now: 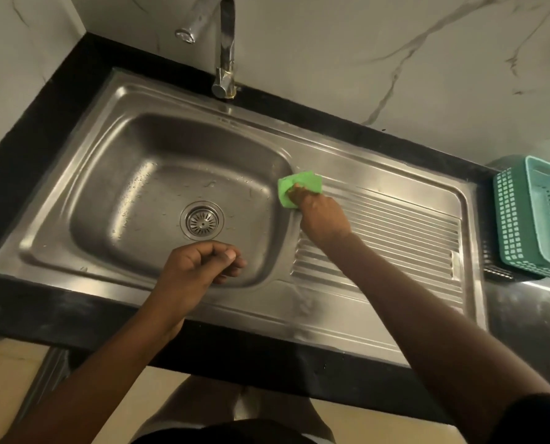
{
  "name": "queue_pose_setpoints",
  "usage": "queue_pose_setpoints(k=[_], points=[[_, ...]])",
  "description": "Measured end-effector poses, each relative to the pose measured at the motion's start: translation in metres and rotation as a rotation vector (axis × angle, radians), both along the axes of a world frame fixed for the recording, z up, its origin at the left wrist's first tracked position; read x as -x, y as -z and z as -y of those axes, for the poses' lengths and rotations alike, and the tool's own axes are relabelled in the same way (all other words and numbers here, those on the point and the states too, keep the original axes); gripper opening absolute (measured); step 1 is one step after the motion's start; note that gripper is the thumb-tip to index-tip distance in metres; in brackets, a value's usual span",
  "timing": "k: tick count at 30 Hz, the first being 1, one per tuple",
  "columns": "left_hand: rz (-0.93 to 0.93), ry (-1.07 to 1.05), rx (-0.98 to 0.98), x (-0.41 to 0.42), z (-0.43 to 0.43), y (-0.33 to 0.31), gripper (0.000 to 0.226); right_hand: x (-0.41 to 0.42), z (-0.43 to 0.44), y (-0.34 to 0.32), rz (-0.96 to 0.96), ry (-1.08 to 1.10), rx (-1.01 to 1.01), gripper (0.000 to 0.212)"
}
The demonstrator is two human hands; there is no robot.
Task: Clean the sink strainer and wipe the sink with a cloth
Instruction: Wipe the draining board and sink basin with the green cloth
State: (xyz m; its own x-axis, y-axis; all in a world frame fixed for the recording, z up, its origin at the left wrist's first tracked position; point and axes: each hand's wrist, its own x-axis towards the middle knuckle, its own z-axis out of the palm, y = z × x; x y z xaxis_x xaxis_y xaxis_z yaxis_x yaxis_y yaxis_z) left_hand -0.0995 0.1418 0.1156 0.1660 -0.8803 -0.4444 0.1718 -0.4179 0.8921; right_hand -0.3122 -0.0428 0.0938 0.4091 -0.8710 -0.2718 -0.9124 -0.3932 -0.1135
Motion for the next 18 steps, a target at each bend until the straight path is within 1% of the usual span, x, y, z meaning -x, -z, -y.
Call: queue_pose_setpoints(k=[3,4,6,8,12,15,18], points=[[0.002,0.014,0.024,0.007,-0.007,-0.006,0.018,0.008,-0.057,-0.001,0.007,-0.049,-0.029,0.073],[0.006,0.016,0.031,0.009,-0.010,-0.008,0.019,0.010,-0.076,0.000,0.041,-0.059,-0.022,0.072],[0.020,0.022,0.043,0.015,-0.017,-0.012,0.019,0.010,-0.112,0.005,0.086,-0.075,-0.024,0.061],[0.041,0.028,0.058,0.021,-0.025,-0.017,0.020,0.009,-0.147,0.009,0.096,-0.104,-0.081,0.056],[0.059,0.058,0.073,0.036,-0.042,-0.025,0.023,0.023,-0.196,0.006,0.170,-0.048,-0.137,0.055],[0.061,0.088,0.075,0.047,-0.054,-0.030,0.023,0.047,-0.214,-0.001,0.171,-0.063,-0.148,0.057],[0.082,0.117,0.087,0.054,-0.068,-0.033,0.022,0.085,-0.223,-0.009,0.169,-0.022,-0.117,0.062]])
